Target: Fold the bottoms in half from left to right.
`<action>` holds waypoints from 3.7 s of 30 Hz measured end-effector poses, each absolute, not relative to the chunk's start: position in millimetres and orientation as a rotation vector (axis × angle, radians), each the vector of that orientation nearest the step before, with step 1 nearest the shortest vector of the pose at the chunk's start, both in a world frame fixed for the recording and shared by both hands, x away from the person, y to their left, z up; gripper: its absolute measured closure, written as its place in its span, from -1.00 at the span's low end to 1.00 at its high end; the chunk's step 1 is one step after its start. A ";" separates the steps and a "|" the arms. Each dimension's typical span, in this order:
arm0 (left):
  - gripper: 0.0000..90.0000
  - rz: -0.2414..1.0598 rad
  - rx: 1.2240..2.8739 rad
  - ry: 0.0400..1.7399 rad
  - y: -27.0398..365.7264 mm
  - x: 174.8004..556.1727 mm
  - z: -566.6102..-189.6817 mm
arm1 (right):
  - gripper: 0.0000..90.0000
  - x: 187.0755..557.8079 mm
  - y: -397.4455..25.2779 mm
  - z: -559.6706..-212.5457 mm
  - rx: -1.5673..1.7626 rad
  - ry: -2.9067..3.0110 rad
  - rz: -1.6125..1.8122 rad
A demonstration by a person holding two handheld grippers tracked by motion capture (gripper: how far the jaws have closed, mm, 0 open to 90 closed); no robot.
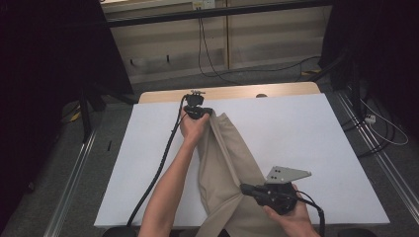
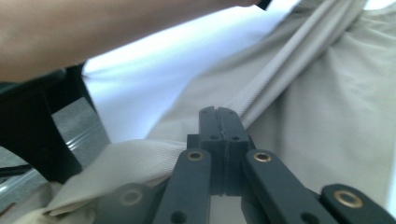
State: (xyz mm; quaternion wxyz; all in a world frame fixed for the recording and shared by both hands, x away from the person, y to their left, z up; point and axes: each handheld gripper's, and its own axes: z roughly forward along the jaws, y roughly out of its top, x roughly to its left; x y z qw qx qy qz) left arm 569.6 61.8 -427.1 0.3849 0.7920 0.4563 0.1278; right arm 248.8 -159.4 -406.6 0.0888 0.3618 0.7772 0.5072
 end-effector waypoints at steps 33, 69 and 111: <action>-0.33 0.263 1.994 1.105 10.0 571.0 -439.0 | 0.98 241.0 -220.2 -442.9 1.379 2.333 1.088; 0.50 -0.079 2.317 0.358 72.2 277.3 -439.2 | 0.97 217.5 -158.2 -449.2 0.994 2.678 1.188; -0.10 0.182 2.282 0.615 105.1 303.3 -448.6 | 0.62 274.3 -198.3 -450.0 1.129 2.463 0.992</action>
